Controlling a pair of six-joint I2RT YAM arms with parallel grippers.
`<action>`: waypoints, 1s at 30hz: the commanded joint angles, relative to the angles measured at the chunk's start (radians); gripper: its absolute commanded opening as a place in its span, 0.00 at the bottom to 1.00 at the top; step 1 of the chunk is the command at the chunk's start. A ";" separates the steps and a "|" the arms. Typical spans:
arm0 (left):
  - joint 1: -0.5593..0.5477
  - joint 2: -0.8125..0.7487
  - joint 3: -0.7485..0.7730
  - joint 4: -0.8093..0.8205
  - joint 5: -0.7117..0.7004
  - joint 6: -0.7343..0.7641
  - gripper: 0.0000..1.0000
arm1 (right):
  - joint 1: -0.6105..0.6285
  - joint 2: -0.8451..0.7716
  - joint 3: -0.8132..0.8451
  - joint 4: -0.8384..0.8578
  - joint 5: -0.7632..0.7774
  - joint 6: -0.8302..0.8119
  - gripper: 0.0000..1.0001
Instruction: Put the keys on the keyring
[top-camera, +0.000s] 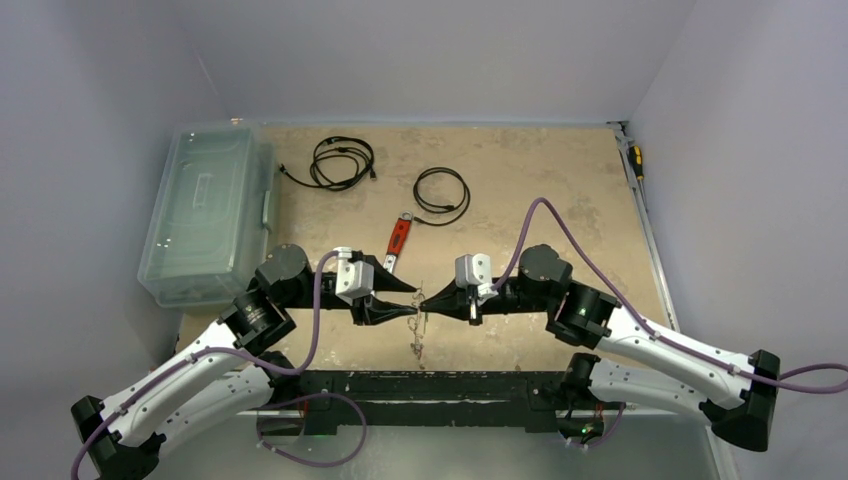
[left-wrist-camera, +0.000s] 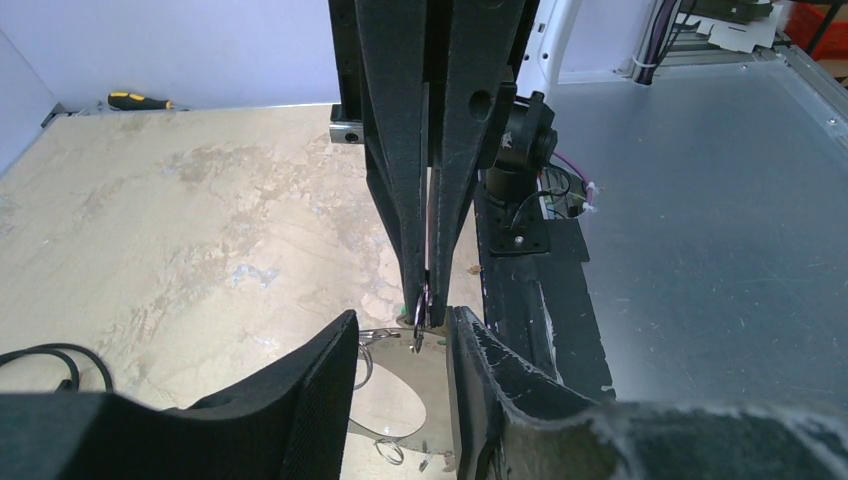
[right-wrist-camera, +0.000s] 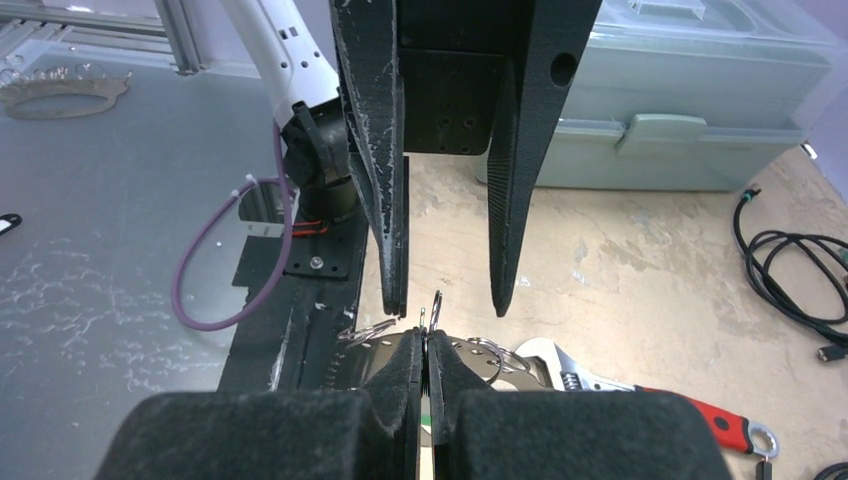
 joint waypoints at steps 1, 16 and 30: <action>0.001 -0.008 -0.002 0.038 0.004 -0.007 0.35 | -0.005 -0.020 0.047 0.032 -0.029 -0.010 0.00; 0.000 0.007 -0.006 0.056 0.035 -0.019 0.21 | -0.005 -0.006 0.056 0.040 -0.050 -0.013 0.00; 0.001 0.009 -0.008 0.062 0.050 -0.016 0.00 | -0.005 0.001 0.060 0.065 -0.085 -0.003 0.00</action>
